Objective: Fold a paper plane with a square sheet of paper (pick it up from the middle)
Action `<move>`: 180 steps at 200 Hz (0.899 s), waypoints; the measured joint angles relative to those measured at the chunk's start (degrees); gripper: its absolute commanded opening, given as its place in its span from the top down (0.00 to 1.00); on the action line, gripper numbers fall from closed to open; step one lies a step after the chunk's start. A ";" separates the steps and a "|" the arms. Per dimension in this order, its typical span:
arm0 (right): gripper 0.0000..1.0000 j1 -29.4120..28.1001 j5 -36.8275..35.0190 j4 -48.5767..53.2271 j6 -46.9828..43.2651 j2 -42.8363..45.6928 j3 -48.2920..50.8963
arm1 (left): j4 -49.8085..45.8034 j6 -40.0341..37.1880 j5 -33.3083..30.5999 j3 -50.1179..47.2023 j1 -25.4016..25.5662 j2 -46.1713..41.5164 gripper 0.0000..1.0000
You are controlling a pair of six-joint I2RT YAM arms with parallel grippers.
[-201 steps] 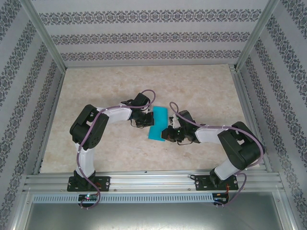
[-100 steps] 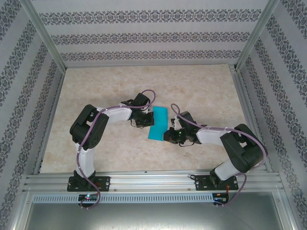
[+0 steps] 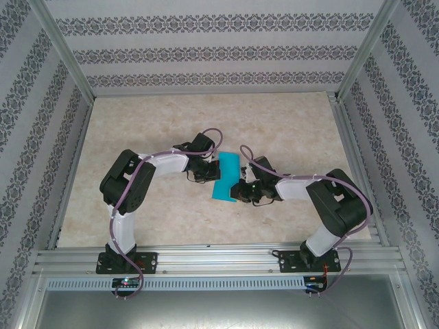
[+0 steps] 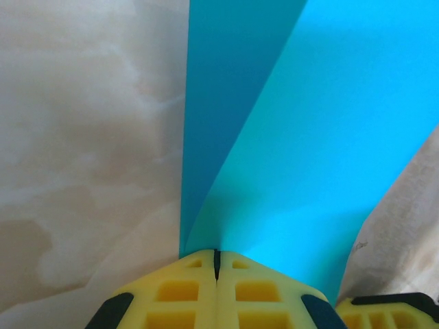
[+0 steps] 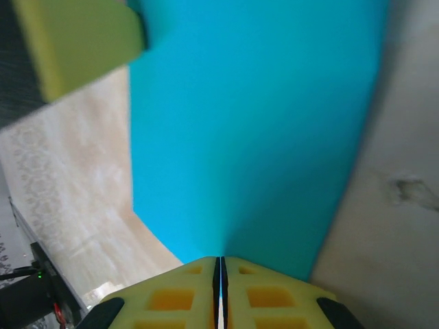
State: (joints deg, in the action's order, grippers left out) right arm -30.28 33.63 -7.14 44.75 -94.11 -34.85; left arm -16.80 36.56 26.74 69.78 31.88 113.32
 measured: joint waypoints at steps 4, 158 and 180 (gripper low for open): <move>0.87 0.02 -0.07 0.00 -0.11 0.00 0.00 | -0.02 -0.02 0.00 0.00 0.00 0.00 1.00; 0.87 -0.63 -1.42 -0.52 -0.68 4.90 4.70 | -0.02 -0.22 -0.02 0.00 0.00 0.00 1.00; 0.87 -0.15 -1.27 1.25 0.00 6.54 4.79 | -0.02 -0.35 -0.02 0.00 0.00 0.00 1.00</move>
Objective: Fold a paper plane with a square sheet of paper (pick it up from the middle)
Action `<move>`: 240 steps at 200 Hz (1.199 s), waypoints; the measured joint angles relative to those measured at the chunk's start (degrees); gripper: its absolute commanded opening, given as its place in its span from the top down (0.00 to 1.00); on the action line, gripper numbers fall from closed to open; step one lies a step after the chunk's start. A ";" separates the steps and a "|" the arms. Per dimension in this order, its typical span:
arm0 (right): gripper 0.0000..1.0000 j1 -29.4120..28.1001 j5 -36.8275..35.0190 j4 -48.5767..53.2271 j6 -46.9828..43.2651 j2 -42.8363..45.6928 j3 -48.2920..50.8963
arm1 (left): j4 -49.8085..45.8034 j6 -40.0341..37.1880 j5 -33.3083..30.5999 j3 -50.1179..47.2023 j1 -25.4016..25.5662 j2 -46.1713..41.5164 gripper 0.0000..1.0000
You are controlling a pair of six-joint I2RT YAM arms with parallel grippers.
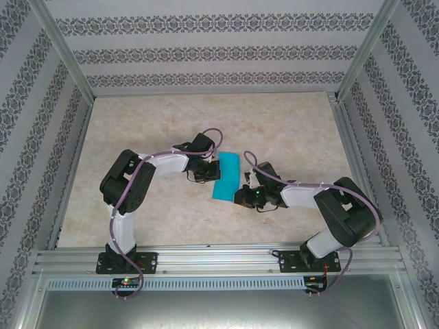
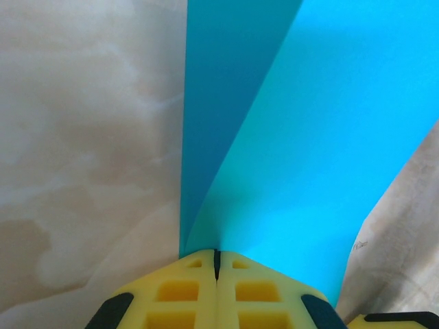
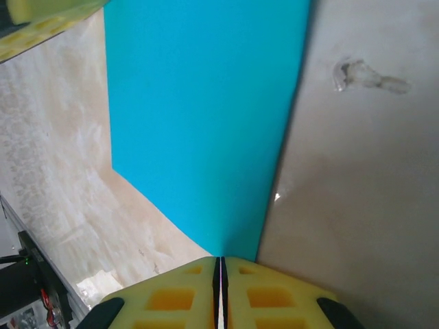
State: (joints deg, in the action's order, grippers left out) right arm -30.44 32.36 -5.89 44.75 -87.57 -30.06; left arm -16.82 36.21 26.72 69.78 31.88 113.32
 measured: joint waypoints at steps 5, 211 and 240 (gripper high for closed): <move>0.87 0.31 0.13 0.42 0.07 0.31 -0.22 | 0.00 -0.02 0.00 0.00 0.00 0.00 1.00; 0.85 8.59 2.38 -4.11 -1.16 -16.11 -14.80 | -0.37 -0.31 -0.02 0.13 0.00 0.02 1.00; 0.85 8.59 2.58 -2.86 -1.22 -15.98 -15.45 | -0.37 -0.61 -0.02 0.13 0.00 0.02 1.00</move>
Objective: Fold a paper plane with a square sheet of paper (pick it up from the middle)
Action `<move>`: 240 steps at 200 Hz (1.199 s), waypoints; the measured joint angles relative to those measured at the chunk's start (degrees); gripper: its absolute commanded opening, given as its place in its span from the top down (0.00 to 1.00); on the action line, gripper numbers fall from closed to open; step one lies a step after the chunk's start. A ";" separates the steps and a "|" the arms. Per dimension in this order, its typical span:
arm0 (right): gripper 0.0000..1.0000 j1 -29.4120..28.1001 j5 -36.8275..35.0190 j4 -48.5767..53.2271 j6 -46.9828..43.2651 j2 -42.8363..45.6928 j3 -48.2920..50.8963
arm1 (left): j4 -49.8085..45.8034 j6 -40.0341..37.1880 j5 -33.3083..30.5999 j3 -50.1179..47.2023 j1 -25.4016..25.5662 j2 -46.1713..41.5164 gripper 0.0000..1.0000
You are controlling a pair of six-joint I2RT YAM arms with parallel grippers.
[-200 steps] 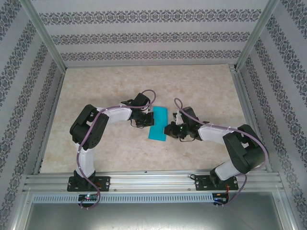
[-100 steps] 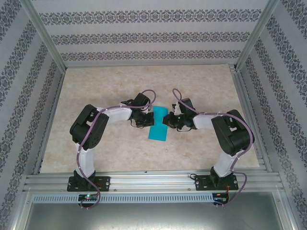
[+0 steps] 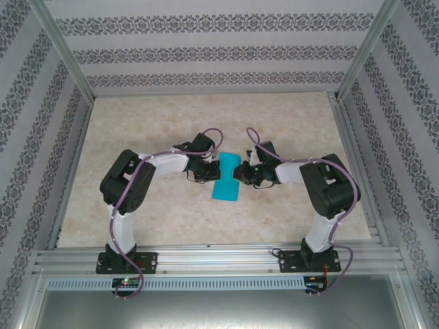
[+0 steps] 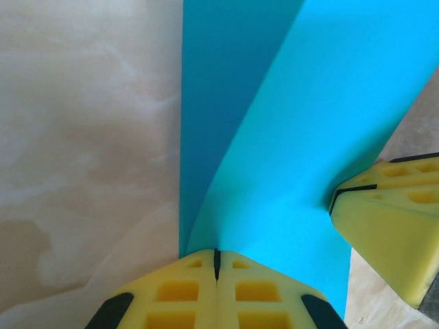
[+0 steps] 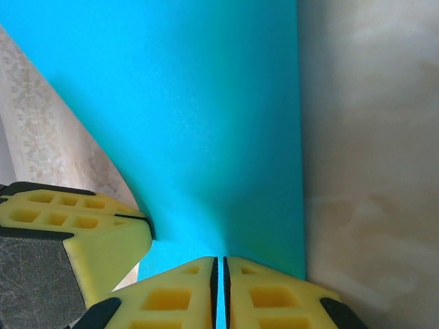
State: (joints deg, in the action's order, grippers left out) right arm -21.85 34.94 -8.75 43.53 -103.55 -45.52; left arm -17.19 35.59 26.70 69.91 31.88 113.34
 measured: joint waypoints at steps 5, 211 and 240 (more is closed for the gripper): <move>0.86 0.00 0.00 0.50 0.00 0.13 -0.24 | 0.00 -0.07 0.00 0.00 0.00 0.00 1.00; 0.85 2.60 0.15 8.22 -4.44 -2.99 -8.44 | -0.50 -0.74 0.00 0.44 0.02 0.20 1.00; 0.85 2.64 0.92 8.37 -4.39 -2.95 -11.78 | -0.50 -0.74 0.00 0.44 0.02 0.20 1.00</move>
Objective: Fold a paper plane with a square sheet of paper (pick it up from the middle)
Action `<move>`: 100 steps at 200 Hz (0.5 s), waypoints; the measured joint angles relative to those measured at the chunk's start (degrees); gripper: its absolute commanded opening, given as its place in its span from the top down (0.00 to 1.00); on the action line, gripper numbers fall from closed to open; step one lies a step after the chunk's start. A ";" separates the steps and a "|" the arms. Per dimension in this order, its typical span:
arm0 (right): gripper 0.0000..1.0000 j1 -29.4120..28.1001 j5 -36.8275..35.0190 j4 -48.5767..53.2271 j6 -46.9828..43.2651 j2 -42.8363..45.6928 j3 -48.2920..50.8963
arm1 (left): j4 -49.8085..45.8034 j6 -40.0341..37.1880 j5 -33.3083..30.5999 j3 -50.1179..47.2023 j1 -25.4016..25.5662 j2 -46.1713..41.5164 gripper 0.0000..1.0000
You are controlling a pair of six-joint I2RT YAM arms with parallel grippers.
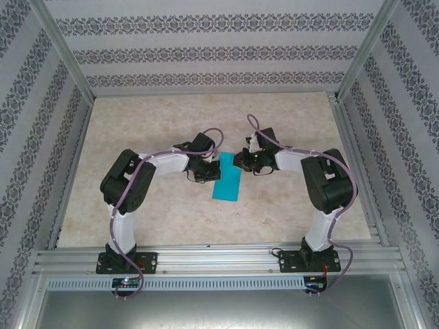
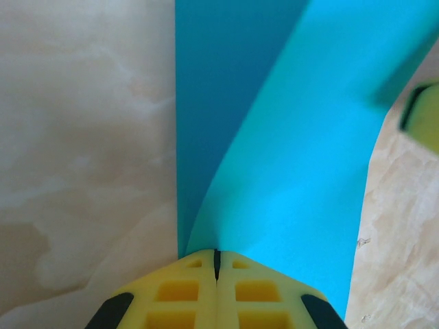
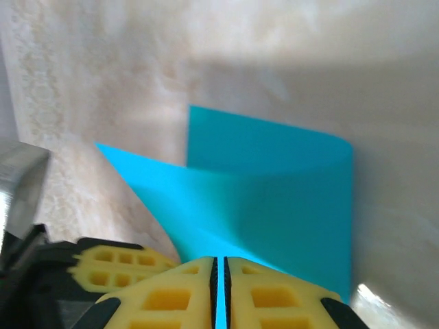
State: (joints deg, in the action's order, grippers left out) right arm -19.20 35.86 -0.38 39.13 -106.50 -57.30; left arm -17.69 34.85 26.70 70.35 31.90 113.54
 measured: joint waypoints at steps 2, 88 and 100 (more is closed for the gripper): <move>0.85 0.00 0.04 0.02 -0.02 0.00 -0.15 | 0.00 0.00 0.00 0.00 0.00 0.00 1.00; 0.86 0.35 -1.97 1.05 -0.31 -4.31 -1.40 | -0.11 0.00 0.00 0.04 0.00 0.00 1.00; 0.85 0.37 -1.95 0.98 -0.37 -4.66 -1.27 | -0.11 0.00 0.00 0.02 0.00 0.00 1.00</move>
State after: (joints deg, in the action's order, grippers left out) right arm -18.83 33.91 0.60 38.76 -111.15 -58.57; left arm -17.80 34.85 26.70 70.37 31.90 113.54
